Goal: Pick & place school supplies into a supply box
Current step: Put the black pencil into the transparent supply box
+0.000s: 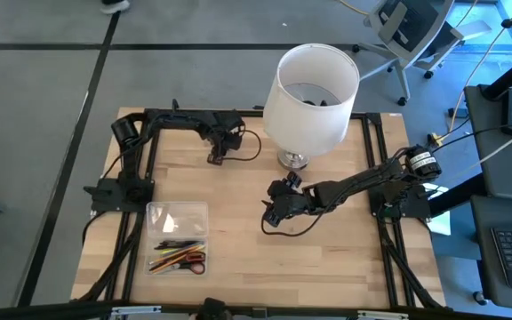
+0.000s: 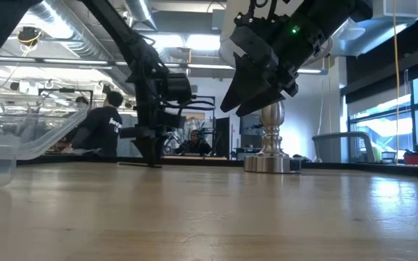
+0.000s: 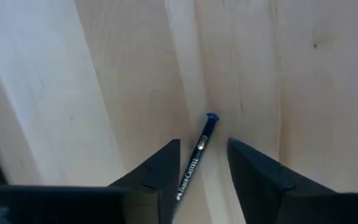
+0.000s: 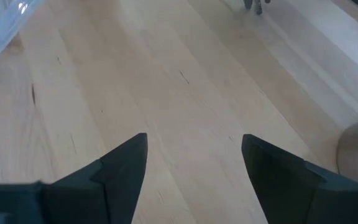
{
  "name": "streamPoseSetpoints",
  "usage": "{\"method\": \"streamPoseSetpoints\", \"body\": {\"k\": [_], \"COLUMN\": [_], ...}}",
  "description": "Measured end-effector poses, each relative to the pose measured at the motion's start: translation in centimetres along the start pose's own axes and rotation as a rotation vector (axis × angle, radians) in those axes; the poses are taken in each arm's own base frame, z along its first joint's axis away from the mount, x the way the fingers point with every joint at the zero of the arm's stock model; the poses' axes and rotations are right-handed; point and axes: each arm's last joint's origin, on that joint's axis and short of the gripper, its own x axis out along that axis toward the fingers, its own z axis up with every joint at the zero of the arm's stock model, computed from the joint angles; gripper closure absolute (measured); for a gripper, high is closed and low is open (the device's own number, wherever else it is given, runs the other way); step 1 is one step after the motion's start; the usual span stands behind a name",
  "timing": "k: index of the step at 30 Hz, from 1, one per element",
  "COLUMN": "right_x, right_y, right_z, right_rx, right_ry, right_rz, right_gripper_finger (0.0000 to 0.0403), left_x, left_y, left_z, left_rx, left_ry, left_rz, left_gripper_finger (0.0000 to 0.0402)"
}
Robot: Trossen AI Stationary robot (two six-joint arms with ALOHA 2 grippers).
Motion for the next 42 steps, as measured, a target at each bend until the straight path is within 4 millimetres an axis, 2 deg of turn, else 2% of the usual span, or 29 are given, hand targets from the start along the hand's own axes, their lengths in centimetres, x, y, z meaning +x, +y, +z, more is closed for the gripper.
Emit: {"method": "streamPoseSetpoints", "body": {"k": [13, 22, 26, 33, 37, 42], "right_x": [0.0, -2.8, -4.3, -7.1, -7.6, -7.1], "right_y": [0.0, 0.5, 0.0, -1.7, -2.6, -3.0], "right_z": [-0.2, -1.5, -3.8, -9.2, -10.7, -11.4], "right_rx": [0.044, 0.035, 0.062, 0.158, 0.199, 0.200], "right_ry": [0.024, 0.070, 0.084, 0.009, -0.060, -0.124], "right_rz": [0.004, -0.024, -0.022, 0.138, 0.234, 0.289], "right_gripper_finger": [0.0138, 0.0138, 0.0138, 0.0138, 0.0138, 0.0138], "left_x": [0.1, 0.0, -0.2, -0.6, -1.0, -1.5], "left_y": [-0.5, -2.6, -4.1, -7.8, -10.4, -13.5], "left_z": [0.1, 2.3, 3.8, 6.9, 8.9, 10.8], "left_rx": [-0.045, -0.095, -0.106, -0.109, -0.097, -0.116], "left_ry": [-0.026, -0.050, -0.091, -0.172, -0.251, -0.321], "left_rz": [-0.065, -0.058, -0.067, -0.077, -0.076, -0.099], "left_gripper_finger": [0.0391, 0.0391, 0.0393, 0.0394, 0.0395, 0.0395]}}
